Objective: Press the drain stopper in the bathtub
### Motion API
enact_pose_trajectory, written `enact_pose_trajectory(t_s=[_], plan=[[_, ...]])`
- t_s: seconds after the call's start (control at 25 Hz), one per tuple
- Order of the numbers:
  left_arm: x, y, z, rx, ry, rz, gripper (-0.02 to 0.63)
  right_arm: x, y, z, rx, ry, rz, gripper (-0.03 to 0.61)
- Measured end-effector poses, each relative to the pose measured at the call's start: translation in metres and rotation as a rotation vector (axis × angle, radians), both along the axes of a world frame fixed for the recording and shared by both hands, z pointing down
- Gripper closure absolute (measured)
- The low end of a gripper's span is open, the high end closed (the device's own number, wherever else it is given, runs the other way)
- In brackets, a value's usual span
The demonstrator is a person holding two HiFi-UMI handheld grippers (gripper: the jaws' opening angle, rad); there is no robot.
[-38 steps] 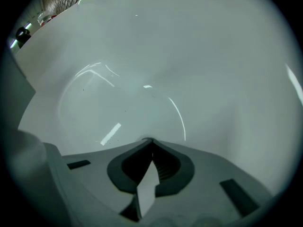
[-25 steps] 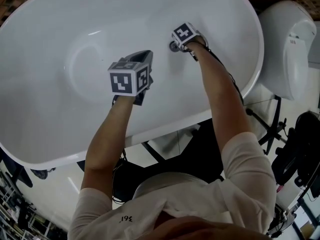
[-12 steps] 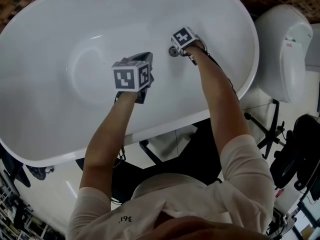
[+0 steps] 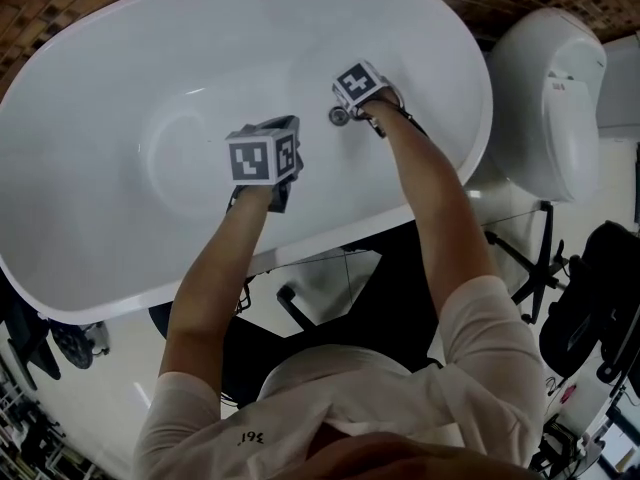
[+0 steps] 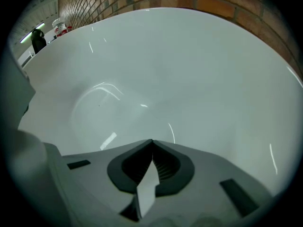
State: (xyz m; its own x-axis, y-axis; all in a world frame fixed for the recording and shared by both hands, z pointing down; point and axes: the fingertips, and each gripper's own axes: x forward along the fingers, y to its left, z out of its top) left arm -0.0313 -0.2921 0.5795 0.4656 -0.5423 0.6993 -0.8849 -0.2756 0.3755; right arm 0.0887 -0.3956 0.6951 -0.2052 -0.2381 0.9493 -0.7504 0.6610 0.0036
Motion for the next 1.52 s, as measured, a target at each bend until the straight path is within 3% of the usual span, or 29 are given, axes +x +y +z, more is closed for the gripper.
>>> enact_pose_trajectory(t_s=[0.92, 1.52], plan=[[0.012, 0.044, -0.085, 0.132, -0.023, -0.010, 0.604, -0.010, 0.042, -0.128, 0.194, -0.118, -0.061, 0.565], [0.022, 0.065, -0.136, 0.218, -0.005, -0.005, 0.604, 0.008, 0.060, -0.203, 0.339, -0.091, -0.063, 0.565]])
